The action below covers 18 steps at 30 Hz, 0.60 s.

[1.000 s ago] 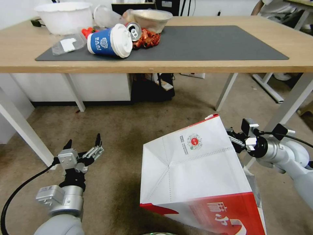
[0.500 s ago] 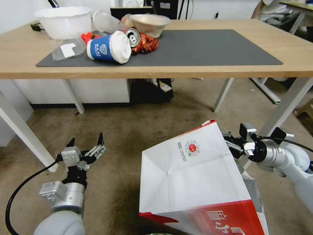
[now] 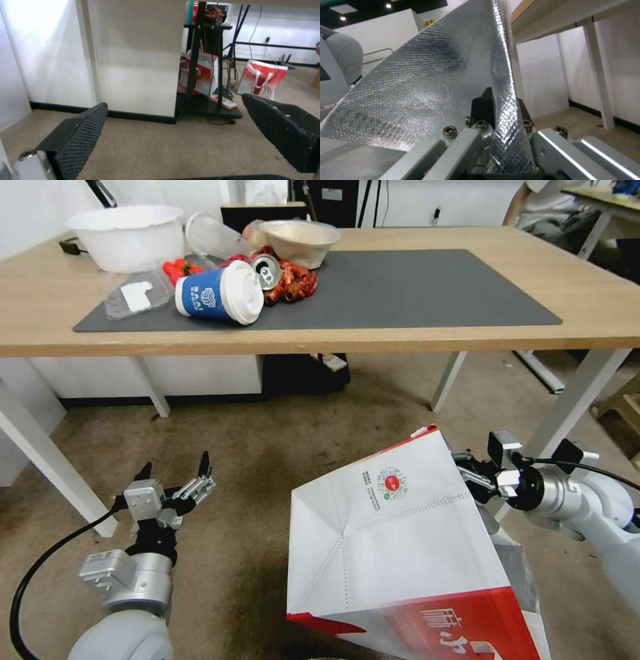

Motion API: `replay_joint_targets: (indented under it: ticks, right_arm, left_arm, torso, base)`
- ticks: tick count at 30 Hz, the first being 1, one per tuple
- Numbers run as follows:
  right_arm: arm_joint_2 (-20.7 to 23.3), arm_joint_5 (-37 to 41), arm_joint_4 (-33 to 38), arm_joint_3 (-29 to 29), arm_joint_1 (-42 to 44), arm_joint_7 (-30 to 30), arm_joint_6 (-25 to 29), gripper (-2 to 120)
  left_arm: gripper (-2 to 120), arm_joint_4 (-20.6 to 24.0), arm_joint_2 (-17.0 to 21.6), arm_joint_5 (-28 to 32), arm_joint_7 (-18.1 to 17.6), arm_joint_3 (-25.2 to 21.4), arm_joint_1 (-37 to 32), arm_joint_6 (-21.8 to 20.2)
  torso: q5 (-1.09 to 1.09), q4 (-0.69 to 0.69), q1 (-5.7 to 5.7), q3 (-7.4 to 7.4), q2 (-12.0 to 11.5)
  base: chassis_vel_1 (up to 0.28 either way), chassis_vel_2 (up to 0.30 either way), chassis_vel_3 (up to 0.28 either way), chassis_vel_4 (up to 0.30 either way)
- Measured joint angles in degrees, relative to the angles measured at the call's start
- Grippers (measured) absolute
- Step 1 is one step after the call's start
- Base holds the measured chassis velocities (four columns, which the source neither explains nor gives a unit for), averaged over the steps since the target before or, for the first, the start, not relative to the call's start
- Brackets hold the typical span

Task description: Pick up the food delivery bag from the floor and place it on the table.

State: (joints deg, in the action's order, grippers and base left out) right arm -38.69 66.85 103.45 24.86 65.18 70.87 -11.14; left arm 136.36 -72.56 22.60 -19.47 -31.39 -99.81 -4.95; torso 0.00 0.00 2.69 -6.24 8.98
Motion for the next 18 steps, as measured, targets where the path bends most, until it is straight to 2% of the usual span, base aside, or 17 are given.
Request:
replay_joint_targets:
  ticks: [18]
  right_arm:
    - [0.23, -0.46, 0.16, 0.31, 0.33, 0.12, -0.10, 0]
  left_arm:
    - [100, 0.15, 0.16, 0.14, -0.42, -0.29, 0.33, -0.41]
  torso:
    - [0.00, 0.00, 0.90, -3.36, 4.27]
  base:
    - [0.000, 0.000, 0.000, 0.000]
